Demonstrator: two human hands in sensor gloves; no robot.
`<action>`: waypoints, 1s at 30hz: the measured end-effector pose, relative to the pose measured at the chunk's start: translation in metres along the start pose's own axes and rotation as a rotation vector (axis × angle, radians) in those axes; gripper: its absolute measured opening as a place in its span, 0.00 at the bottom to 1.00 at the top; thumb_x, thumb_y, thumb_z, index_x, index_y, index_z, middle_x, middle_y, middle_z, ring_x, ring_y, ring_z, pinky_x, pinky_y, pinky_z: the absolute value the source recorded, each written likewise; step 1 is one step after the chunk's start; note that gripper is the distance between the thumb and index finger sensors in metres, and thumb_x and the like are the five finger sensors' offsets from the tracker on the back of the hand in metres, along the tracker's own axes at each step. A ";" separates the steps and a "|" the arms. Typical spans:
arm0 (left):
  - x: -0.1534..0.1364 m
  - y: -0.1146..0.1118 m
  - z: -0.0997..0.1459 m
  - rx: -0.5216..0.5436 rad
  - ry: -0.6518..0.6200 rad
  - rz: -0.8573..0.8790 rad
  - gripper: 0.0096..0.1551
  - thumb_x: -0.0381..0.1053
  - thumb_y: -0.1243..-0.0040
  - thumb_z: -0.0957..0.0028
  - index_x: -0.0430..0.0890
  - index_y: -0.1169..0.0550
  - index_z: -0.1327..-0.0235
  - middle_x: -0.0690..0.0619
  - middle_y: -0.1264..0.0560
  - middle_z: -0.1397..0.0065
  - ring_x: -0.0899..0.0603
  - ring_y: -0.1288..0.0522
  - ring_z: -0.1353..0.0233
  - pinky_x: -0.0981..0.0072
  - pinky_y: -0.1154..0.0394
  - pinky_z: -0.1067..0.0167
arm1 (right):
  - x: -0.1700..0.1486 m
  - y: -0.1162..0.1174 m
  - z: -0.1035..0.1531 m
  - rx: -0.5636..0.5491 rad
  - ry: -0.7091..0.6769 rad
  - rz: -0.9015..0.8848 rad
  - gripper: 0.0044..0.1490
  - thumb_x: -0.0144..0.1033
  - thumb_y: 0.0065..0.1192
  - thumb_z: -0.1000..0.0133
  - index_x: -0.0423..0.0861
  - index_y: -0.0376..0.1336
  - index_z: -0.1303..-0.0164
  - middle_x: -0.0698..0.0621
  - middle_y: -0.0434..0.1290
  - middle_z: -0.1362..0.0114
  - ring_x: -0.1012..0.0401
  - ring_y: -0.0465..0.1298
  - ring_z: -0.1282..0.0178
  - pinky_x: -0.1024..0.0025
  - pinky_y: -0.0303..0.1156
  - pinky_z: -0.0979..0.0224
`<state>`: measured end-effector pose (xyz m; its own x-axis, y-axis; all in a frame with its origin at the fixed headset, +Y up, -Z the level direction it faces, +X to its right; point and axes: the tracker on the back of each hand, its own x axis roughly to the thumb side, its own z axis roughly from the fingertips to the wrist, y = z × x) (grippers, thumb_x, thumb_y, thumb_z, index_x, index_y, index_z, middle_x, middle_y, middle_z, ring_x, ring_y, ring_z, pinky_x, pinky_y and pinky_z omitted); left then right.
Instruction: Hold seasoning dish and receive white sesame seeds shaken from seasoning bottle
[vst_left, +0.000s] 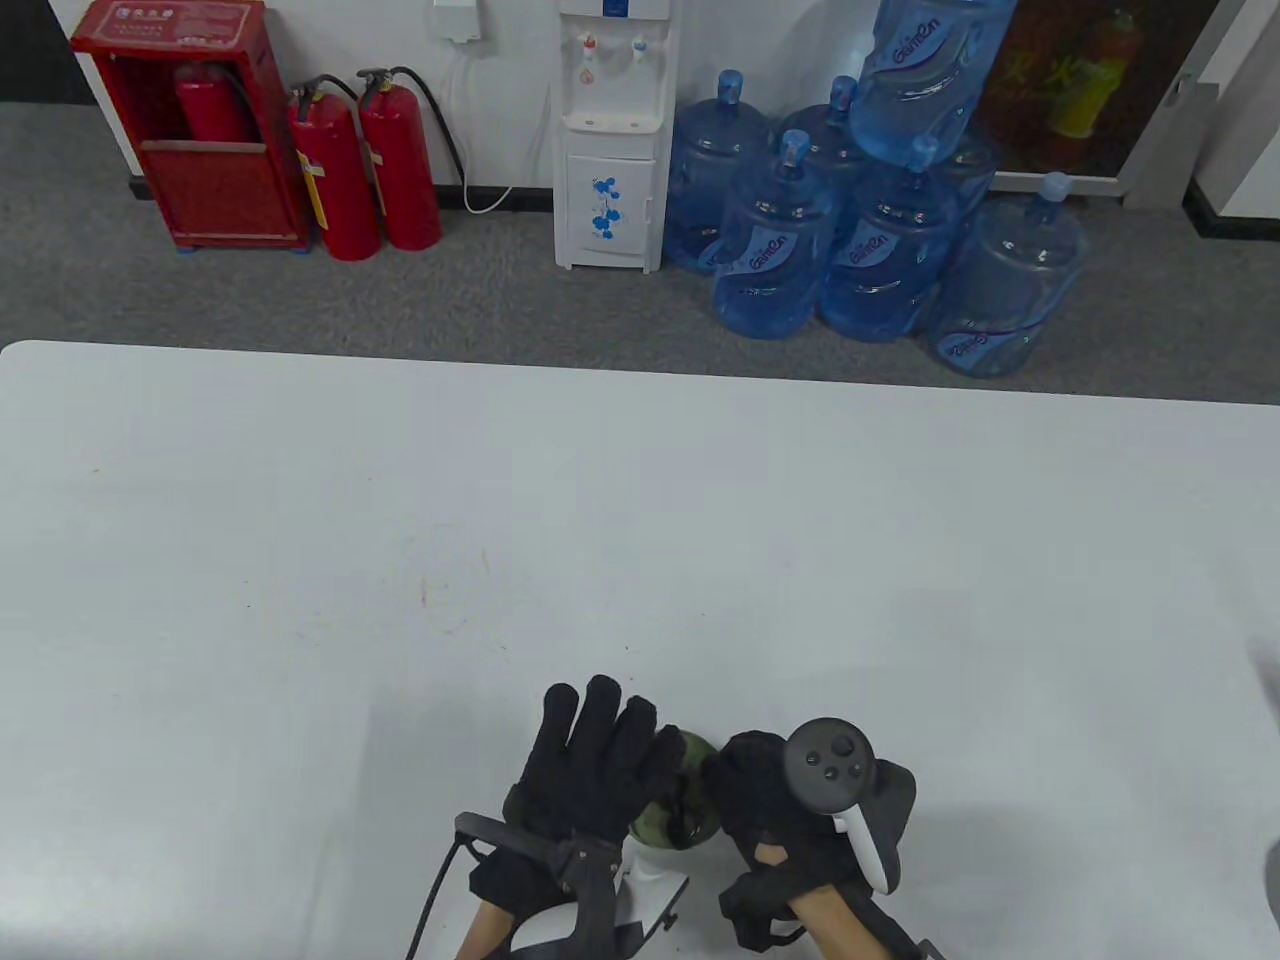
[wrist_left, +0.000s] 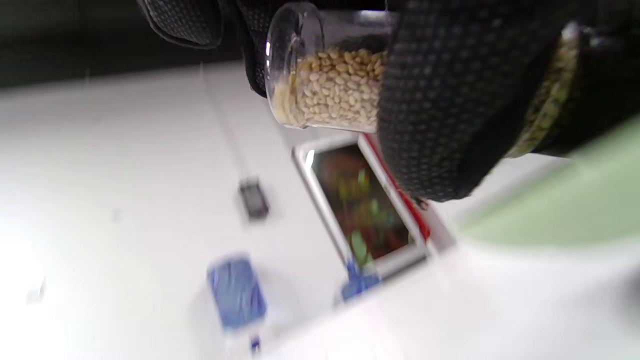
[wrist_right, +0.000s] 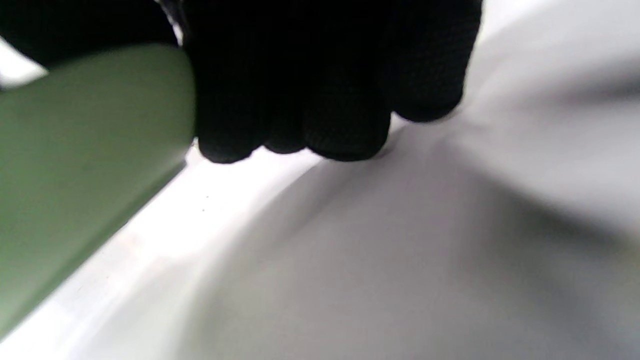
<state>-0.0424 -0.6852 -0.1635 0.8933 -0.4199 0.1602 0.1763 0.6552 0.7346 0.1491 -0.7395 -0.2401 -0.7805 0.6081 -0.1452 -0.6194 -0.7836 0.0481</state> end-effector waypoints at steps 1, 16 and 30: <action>-0.003 0.011 0.000 0.084 0.053 0.029 0.37 0.55 0.13 0.65 0.78 0.23 0.46 0.71 0.28 0.27 0.46 0.29 0.19 0.40 0.36 0.21 | 0.000 -0.001 0.000 -0.004 -0.005 0.000 0.23 0.57 0.72 0.50 0.49 0.79 0.59 0.56 0.77 0.33 0.57 0.82 0.39 0.60 0.77 0.34; 0.000 0.000 -0.004 -0.001 0.099 0.065 0.37 0.54 0.13 0.64 0.78 0.24 0.45 0.71 0.29 0.27 0.46 0.29 0.18 0.40 0.38 0.20 | 0.004 0.001 0.001 -0.004 -0.016 0.015 0.23 0.57 0.72 0.49 0.50 0.79 0.59 0.56 0.77 0.32 0.57 0.82 0.39 0.60 0.77 0.34; -0.003 -0.004 -0.005 -0.070 0.122 0.092 0.38 0.53 0.13 0.65 0.78 0.23 0.45 0.71 0.28 0.27 0.45 0.29 0.18 0.40 0.38 0.20 | 0.004 0.000 0.001 -0.006 -0.018 0.012 0.24 0.57 0.72 0.49 0.50 0.79 0.59 0.56 0.77 0.32 0.57 0.82 0.39 0.60 0.78 0.34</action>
<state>-0.0440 -0.6833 -0.1707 0.9497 -0.2797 0.1406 0.1158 0.7312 0.6722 0.1459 -0.7367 -0.2392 -0.7891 0.6009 -0.1272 -0.6097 -0.7914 0.0435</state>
